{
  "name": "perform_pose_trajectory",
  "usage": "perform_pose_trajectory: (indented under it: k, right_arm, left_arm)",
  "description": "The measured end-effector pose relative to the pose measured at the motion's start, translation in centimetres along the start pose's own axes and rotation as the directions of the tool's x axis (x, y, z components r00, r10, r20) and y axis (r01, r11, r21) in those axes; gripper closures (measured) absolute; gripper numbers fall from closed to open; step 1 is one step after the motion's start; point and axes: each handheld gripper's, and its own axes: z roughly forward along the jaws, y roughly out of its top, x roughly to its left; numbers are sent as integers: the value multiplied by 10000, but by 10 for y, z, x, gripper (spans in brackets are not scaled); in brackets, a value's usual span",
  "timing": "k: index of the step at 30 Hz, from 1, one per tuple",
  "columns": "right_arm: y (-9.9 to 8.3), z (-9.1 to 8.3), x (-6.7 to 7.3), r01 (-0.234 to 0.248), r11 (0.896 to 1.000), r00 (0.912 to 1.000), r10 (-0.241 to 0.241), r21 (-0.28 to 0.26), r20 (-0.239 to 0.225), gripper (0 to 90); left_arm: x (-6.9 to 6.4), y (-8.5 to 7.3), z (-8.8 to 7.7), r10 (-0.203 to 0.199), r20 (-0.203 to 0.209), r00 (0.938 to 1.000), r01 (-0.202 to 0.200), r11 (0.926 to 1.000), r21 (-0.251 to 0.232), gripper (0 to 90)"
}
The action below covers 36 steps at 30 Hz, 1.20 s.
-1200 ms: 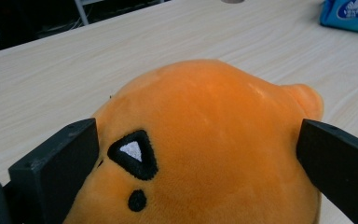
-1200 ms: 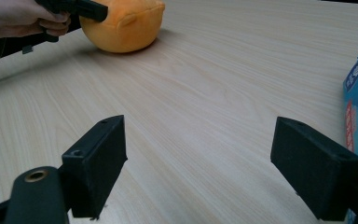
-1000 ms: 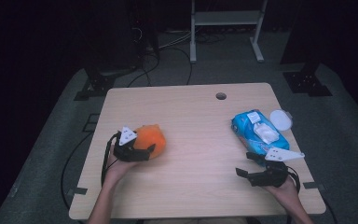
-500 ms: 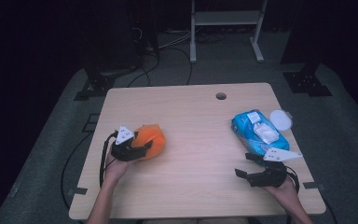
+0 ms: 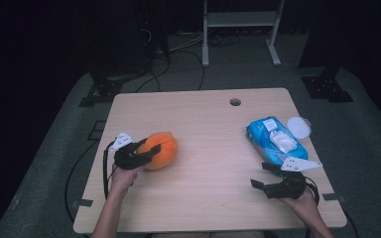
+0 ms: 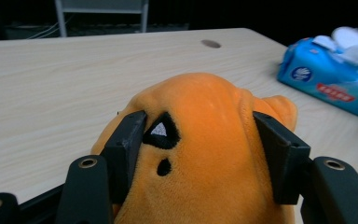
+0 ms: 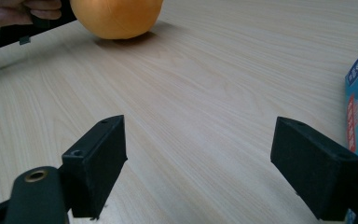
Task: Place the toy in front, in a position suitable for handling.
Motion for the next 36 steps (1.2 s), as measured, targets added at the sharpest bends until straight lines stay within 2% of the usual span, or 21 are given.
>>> perform_pose_trajectory:
  k: [1,5,9,10,11,15,18,19,20,21,22,24,26,27,28,29,32,33,34,36]
  right_arm:
    - [0,0,0,1,10000,10000,-1,-6,5,171]
    - [0,-1,-2,-54,10000,10000,54,-39,55,171]
    - [0,-5,-4,-57,9999,9998,59,-86,188,171]
    - [0,-6,-4,-64,9999,9997,67,-136,222,171]
    - [0,-6,-4,-64,9999,9997,67,-136,222,171]
    - [-1,-12,-8,-193,9994,9992,203,-298,334,171]
    - [-1,-18,-11,-197,9987,9987,219,-478,471,187]
    - [-1,-20,-12,-154,9985,9987,180,-530,485,192]
    - [-1,-21,-11,-175,9980,9985,206,-613,511,192]
    - [-1,-23,-12,-172,9974,9980,214,-696,599,192]
    - [-1,-25,-13,-218,9972,9974,266,-711,666,192]
    - [-1,-26,-14,-191,9970,9971,245,-755,720,193]
    - [0,-29,-15,-146,9967,9961,214,-795,855,198]
    - [2,-32,-15,-38,9961,9940,135,-885,1085,199]
    - [2,-32,-15,-38,9961,9940,135,-885,1085,199]
    - [3,-33,-16,27,9956,9926,87,-936,1208,201]
    - [8,-37,-21,106,9934,9867,82,-1145,1625,212]
    - [13,-39,-27,131,9938,9808,86,-1101,1947,213]
    - [13,-39,-27,131,9938,9808,86,-1101,1947,213]
    - [18,-41,-35,126,9933,9732,142,-1149,2294,222]
  left_arm:
    - [0,0,0,0,0,10000,0,10000,0,403]
    - [-17,8,2,58,871,9962,-32,9995,-298,403]
    - [-43,14,7,498,1645,9851,-439,9982,-397,403]
    - [-58,16,11,718,2045,9762,-655,9971,-377,403]
    - [-58,16,11,718,2045,9762,-655,9971,-377,403]
    - [-87,15,22,1190,2718,9550,-1179,9928,-204,403]
    - [-107,11,29,1623,3179,9341,-1709,9853,-10,402]
    - [-118,9,32,1819,3396,9228,-1945,9809,32,402]
    - [-118,9,32,1819,3396,9228,-1945,9809,32,402]
    - [-129,6,36,1889,3681,9104,-2053,9787,54,402]
    - [-129,6,36,1889,3681,9104,-2053,9787,54,402]
    - [-136,3,39,1962,3855,9016,-2166,9762,97,402]
    - [-143,-2,41,2051,3952,8954,-2279,9736,111,401]
    - [-148,-6,44,2119,4071,8885,-2387,9710,156,399]
    - [-148,-6,44,2119,4071,8885,-2387,9710,156,398]
    - [-150,-8,45,2125,4123,8859,-2408,9704,172,398]
    - [-156,-15,49,2180,4285,8768,-2600,9647,413,394]
    - [-158,-17,50,2262,4325,8728,-2734,9607,492,388]
    - [-160,-20,51,2363,4358,8685,-2891,9555,581,385]
    - [-163,-23,51,2503,4365,8642,-3012,9522,504,382]
